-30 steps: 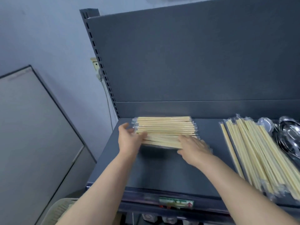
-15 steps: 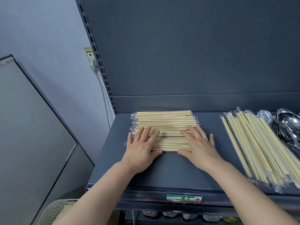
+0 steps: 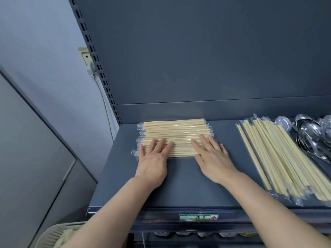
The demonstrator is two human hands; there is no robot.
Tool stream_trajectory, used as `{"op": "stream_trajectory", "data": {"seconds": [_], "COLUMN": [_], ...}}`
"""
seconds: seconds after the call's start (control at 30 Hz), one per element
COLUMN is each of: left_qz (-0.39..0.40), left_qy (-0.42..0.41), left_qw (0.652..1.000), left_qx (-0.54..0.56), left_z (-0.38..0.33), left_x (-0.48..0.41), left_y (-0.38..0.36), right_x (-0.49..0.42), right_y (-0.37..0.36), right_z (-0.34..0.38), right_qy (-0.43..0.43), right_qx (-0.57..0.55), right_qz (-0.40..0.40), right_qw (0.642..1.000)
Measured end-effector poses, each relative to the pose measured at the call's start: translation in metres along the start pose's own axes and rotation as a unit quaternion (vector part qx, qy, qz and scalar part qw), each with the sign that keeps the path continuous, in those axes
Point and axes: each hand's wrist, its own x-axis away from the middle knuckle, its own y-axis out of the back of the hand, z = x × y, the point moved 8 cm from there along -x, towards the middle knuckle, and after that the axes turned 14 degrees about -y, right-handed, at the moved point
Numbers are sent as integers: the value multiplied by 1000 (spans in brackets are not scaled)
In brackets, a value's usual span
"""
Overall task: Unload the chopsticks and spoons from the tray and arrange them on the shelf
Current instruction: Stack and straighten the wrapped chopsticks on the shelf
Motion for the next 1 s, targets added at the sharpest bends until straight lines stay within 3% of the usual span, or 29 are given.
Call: {"op": "stream_trajectory", "data": {"seconds": [0.17,0.3,0.57,0.73,0.87,1.0], "left_qz": [-34,-68,-120,-50,-10,8], "left_qy": [2,-48,-93,-23,77,129], "left_qw": [998,995,984,977,923,895], "left_qx": [47,52,88,204,378,427], "left_z": [-10,-40,-121,-169,-195,-228], "left_x": [-3,-19,-71,-109,-131,-145], "left_y": [10,20,24,7,-12,-16], "right_x": [4,14,36,56,60,58], "right_y": [8,20,60,83,82,82], "right_z": [2,-14,-108,-171,-203,-216], "right_qy": [11,14,-47,-120,-139,-119], "right_qx": [-13,-29,-20,29,14,-47], "right_qz": [-6,-44,-135,-174,-162,-142], "right_qw": [1000,999,990,977,977,982]}}
